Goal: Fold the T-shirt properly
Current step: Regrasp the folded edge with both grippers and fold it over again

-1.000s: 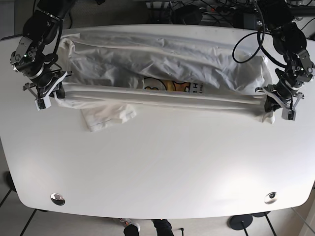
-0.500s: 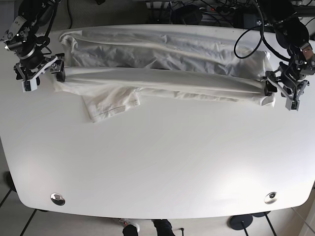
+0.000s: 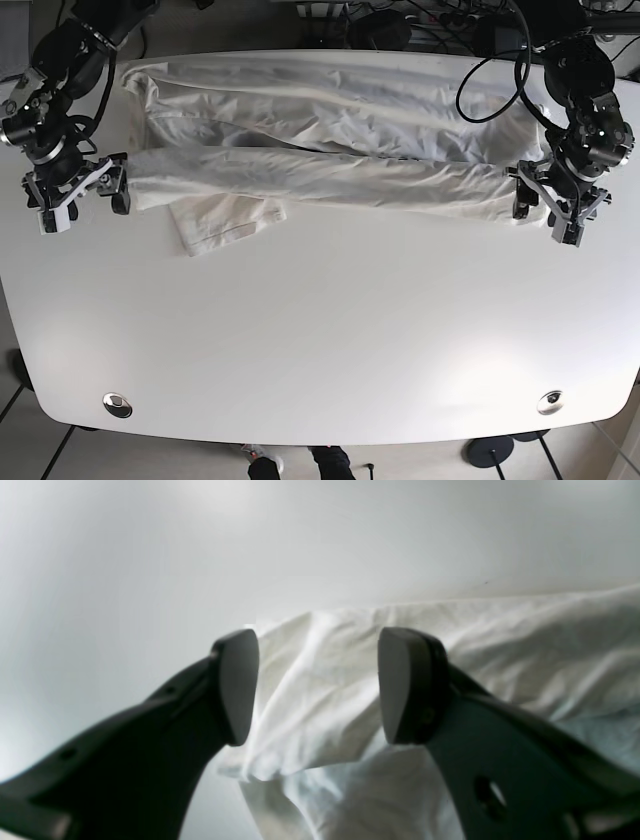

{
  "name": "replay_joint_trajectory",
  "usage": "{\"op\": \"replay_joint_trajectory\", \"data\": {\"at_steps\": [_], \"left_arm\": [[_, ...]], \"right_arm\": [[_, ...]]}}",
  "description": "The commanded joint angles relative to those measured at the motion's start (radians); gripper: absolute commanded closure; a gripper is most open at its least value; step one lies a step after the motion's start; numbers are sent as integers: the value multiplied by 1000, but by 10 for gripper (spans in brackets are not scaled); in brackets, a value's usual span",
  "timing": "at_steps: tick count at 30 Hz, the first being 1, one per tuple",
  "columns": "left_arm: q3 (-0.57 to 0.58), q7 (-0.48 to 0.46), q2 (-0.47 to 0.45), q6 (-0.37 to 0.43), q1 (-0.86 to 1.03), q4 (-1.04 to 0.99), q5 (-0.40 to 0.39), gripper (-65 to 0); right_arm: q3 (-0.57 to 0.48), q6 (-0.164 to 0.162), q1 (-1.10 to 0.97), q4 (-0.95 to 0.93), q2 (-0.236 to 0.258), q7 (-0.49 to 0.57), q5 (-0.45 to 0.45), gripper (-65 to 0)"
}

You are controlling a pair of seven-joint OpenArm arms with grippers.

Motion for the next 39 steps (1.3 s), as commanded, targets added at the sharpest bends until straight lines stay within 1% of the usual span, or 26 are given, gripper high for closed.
{"op": "replay_joint_trajectory", "data": {"at_steps": [1,3,6,8,10,13,16,18,19,20,21,24,26,28,29,30,31,32,33,35,37,38,39], "left_arm": [[-3,-19,-16,2,-44,-32,-11,-344],[-4,-19,-16,2,-60,-89,-11,-344],[-4,-19,-24,2,-73,-149,-11,-344],[-6,-19,-27,2,-73,-168,-10,-344],[-7,-19,-50,2,-43,-170,-10,-344],[-7,-42,-53,2,-15,-170,-10,-344],[-7,-74,-54,2,29,-168,-10,-344],[-7,-103,-54,2,57,-168,-10,-344],[-7,-117,-54,2,69,-168,-10,-344],[-7,-131,-54,2,80,-170,-10,-344],[-7,-141,-54,2,81,-173,-8,-344],[-7,-146,-54,2,86,-213,-8,-344],[-7,-148,-62,2,86,-244,-8,-344],[-6,-161,-71,2,86,-270,-8,-344],[-6,-177,-73,2,86,-282,-8,-344],[-6,-192,-76,2,86,-296,-8,-344],[-6,-200,-76,2,86,-310,-8,-344],[-6,-201,-77,2,86,-320,-8,-344],[-6,-203,-79,2,85,-330,-8,-344],[-6,-203,-93,2,85,-334,-8,-344],[-4,-203,-94,2,85,-334,-8,-344],[-3,-203,-94,4,77,-334,-8,-344],[-3,-203,-96,4,63,-337,-8,-344]], "right_arm": [[-44,2,57,-59,6,27,22,-568],[-98,2,106,-147,6,38,22,-568],[-203,1,147,-272,31,113,22,-568],[-277,-16,170,-366,51,185,22,-568],[-357,-46,174,-460,74,265,22,-568],[-446,-54,174,-550,86,362,22,-568],[-481,-66,169,-590,94,393,22,-568],[-486,-66,163,-592,87,405,22,-564],[-503,-66,163,-592,87,408,22,-541],[-516,-66,163,-593,87,409,22,-490],[-529,-66,163,-593,87,409,22,-360],[-529,-66,172,-590,87,409,32,-8],[-524,-66,166,-515,87,405,33,-40],[-524,-66,141,-383,87,376,33,-16],[-516,-66,126,-309,87,322,33,-17],[-484,-66,114,-226,87,264,33,-17],[-444,-66,97,-154,75,196,33,-17],[-400,-66,78,-79,46,127,33,-17],[-320,-66,52,34,15,35,33,-17],[-234,-60,6,171,-18,-100,33,-17],[-188,-57,-29,214,-38,-169,39,-17],[-160,-57,-52,212,-40,-181,67,-17],[-116,-57,-97,211,-38,-183,131,-17]]}}
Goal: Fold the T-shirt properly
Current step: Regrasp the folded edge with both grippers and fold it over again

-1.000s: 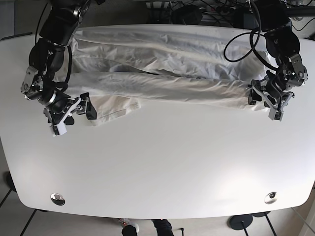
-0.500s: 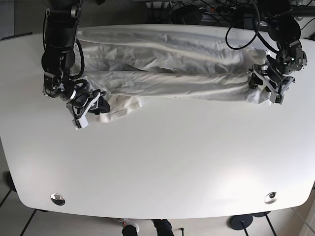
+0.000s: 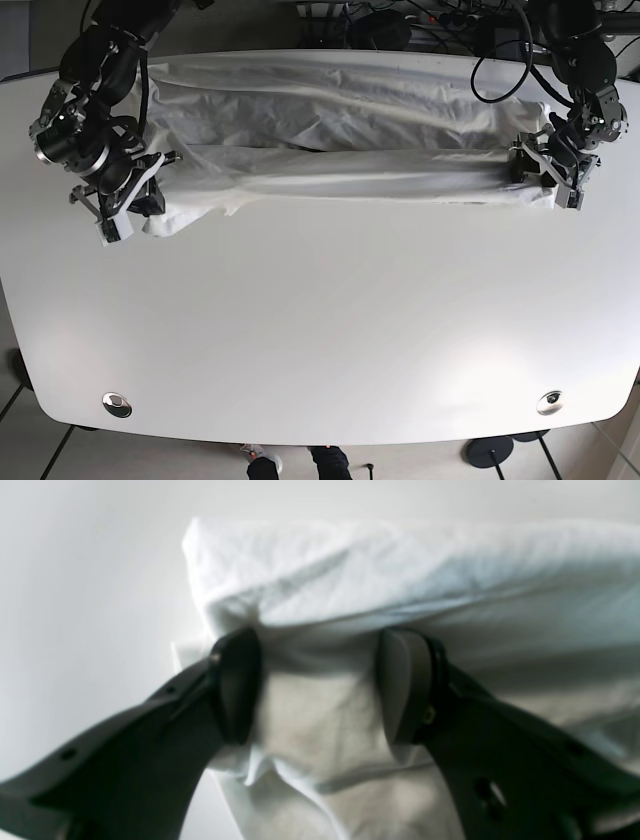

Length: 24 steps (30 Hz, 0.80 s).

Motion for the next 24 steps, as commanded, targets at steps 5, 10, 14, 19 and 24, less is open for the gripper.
{"op": "replay_joint_trajectory", "data": {"at_steps": [5,10,14,19,24], "left_arm": [[-2,25,-16,10,-18,-27,100,-344],[-4,25,-18,10,-18,-23,103,-344],[-5,25,-14,9,-19,50,99,-344],[-7,25,-10,9,-19,250,73,-344],[-7,25,-2,9,-12,363,5,-344]], "right_arm": [[140,-5,-148,16,18,10,173,-17],[163,1,-251,2,21,13,168,-21],[171,-3,-352,-14,47,105,168,-189],[246,4,-349,-4,73,131,188,-452],[233,4,-293,1,73,131,379,-452]]}}
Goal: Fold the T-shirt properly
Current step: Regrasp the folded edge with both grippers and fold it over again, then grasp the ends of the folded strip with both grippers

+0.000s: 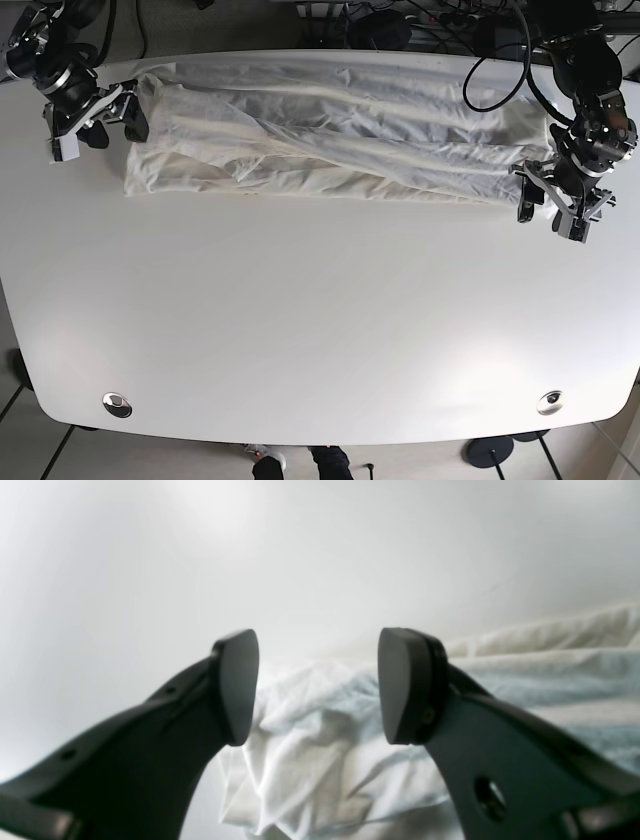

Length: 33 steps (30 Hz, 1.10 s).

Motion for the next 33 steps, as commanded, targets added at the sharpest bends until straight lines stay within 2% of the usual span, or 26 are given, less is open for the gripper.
{"op": "replay_joint_trajectory", "data": {"at_steps": [1,2,4,6,9,10,11,14,17,18,21,24,26,29,31,32,33], "left_arm": [[-7,-13,5,3,-6,29,-19,-344],[-7,-13,26,6,-11,23,-7,-344],[-6,-13,48,6,-9,-15,22,-344],[-6,-13,63,5,-7,-66,64,-344],[-7,-13,66,5,-4,-149,113,-344],[-7,-13,61,5,-4,-181,119,-344],[-9,-13,58,5,-3,-213,121,-344],[-38,-14,37,5,-11,-317,121,-344],[-37,-37,37,5,-44,-388,124,-344],[-35,-82,37,5,-67,-419,127,-344],[-30,-149,37,5,-126,-518,127,-344],[0,-151,31,3,-202,-577,122,-344],[2,-139,17,-7,-208,-501,93,-344],[-70,-11,15,-110,-207,-342,-31,-347],[-196,128,15,-159,-207,-276,-119,-353],[-262,204,15,-160,-210,-267,-163,-382],[-300,240,15,-160,-212,-265,-197,-417]], "right_arm": [[-36,8,29,14,12,22,61,-452],[-105,6,40,4,12,22,61,-452],[-172,-2,54,-4,11,25,56,-442],[-226,-2,49,-27,-8,28,24,-363],[-277,8,49,-95,-23,30,-117,-185],[-301,8,52,-124,-25,39,-168,-147],[-324,8,54,-161,-25,65,-209,-136],[-369,63,57,-294,-15,215,-327,-173],[-369,65,126,-426,-5,295,-436,-179],[-369,65,175,-498,6,326,-488,-178],[-366,65,272,-632,14,409,-556,-176],[-367,65,347,-722,35,450,-587,-174],[-367,65,358,-705,41,447,-559,-174],[-367,65,358,-655,41,429,-550,-174],[-367,65,358,-630,35,405,-547,-174],[-367,65,358,-629,34,404,-547,-174],[-367,65,358,-629,34,404,-547,-174]]}}
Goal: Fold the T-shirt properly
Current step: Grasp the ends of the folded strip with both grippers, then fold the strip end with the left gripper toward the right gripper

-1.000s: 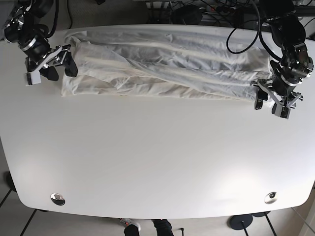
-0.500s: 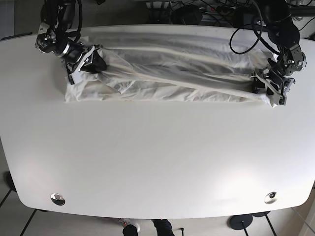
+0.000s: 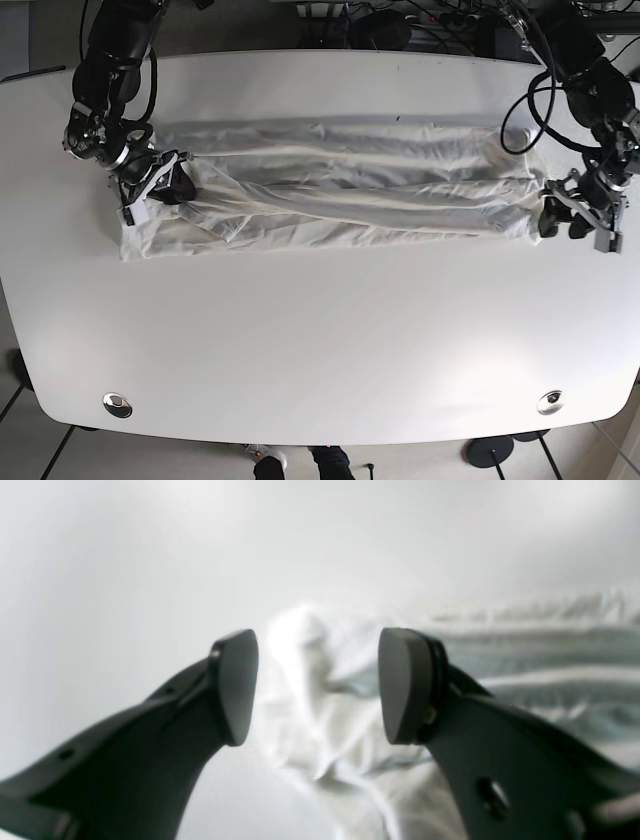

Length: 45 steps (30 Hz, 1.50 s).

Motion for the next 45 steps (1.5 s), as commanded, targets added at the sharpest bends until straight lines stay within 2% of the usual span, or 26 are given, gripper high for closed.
{"op": "replay_joint_trajectory", "data": {"at_steps": [1,3,10,17,19,20,23,24,25,30,33,36,41,44,45], "left_arm": [[-76,65,-12,-1,-3,11,-71,-468],[-112,71,-7,-1,11,6,-80,-501],[-108,71,-4,-1,55,-219,-89,-500],[12,69,44,-1,52,-247,-89,-499],[44,69,45,-1,52,-247,-89,-478],[61,69,45,-1,52,-248,-89,-431],[104,66,45,-1,50,-247,-85,-101],[110,66,45,-1,50,-241,-85,-21],[112,66,45,-1,52,-218,-85,0],[125,68,80,-1,115,100,-82,-17],[245,68,80,12,139,258,-82,-17],[375,68,85,82,169,369,-82,-17],[561,66,199,136,156,359,-79,-18],[658,66,258,159,110,310,-27,-18],[679,54,304,157,101,280,9,-18]], "right_arm": [[3,-17,0,7,11,-40,-47,-174],[3,-17,0,7,11,-40,-47,-174],[3,-17,0,5,8,-40,-47,-174],[2,-17,0,5,-16,-40,-47,-174],[2,-17,0,3,-16,-40,-47,-174],[2,-17,0,3,-16,-40,-47,-174],[6,-17,0,2,-16,-40,-47,-174],[8,-17,0,2,-16,-40,-47,-174],[8,-17,0,2,-16,-40,-47,-174],[8,-17,0,2,-18,-40,-47,-174],[8,-17,0,2,-18,-40,-47,-174],[8,-17,0,2,-18,-40,-47,-173],[8,-17,0,0,-18,-40,-47,-173],[5,-17,0,0,-19,-40,-47,-173],[6,-17,0,0,-19,-40,-47,-173]]}}
